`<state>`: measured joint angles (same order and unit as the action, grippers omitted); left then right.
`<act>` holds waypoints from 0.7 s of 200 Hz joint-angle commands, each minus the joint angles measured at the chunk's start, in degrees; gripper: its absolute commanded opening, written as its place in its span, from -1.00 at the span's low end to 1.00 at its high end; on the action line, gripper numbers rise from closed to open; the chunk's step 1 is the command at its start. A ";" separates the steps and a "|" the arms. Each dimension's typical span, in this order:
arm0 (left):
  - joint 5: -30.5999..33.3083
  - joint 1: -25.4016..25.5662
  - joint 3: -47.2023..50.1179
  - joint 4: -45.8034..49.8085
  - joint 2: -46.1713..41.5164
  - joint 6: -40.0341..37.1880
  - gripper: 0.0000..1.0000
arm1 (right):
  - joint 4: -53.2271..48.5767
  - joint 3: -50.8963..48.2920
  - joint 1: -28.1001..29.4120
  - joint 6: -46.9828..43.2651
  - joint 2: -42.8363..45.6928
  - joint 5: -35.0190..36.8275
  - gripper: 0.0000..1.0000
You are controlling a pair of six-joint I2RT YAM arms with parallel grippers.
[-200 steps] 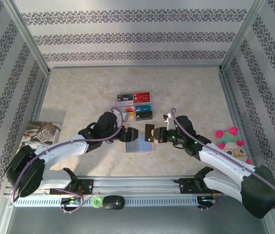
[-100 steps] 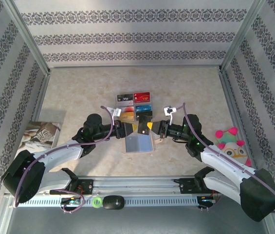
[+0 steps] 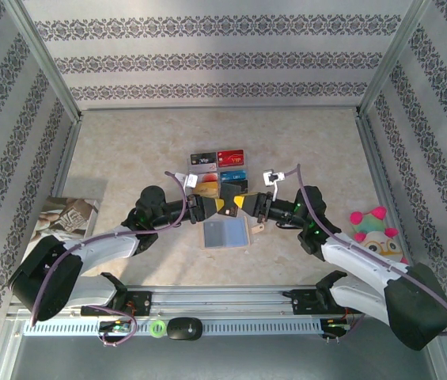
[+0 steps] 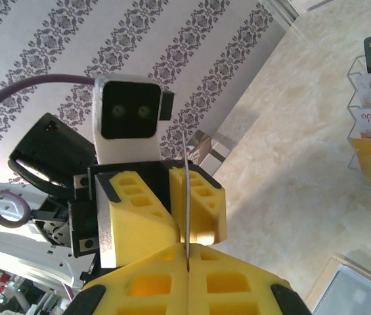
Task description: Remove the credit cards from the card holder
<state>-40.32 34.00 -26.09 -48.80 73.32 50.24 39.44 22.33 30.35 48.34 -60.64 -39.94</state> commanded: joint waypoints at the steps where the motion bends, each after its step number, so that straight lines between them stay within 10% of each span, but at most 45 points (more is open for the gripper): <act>1: -1.58 -0.68 0.41 -6.60 0.33 1.98 -0.50 | 3.09 0.60 0.98 0.52 -1.19 0.20 -1.00; 68: -1.63 -0.54 -1.13 -3.32 -1.07 2.21 -1.00 | 2.79 0.52 1.81 0.09 -2.31 2.47 -1.00; 77: -1.94 -0.59 -2.57 0.20 -1.74 0.46 -1.00 | 0.96 0.40 1.46 -0.09 -1.77 2.76 -0.76; 140: 7.97 1.67 -28.38 58.50 -3.73 -37.27 -1.00 | -23.94 -3.76 -6.14 -6.74 17.84 10.12 -0.53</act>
<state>-38.41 33.89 -44.66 -17.76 69.25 33.93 27.70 20.45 25.87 46.48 -49.50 -34.20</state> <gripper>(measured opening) 0.051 0.233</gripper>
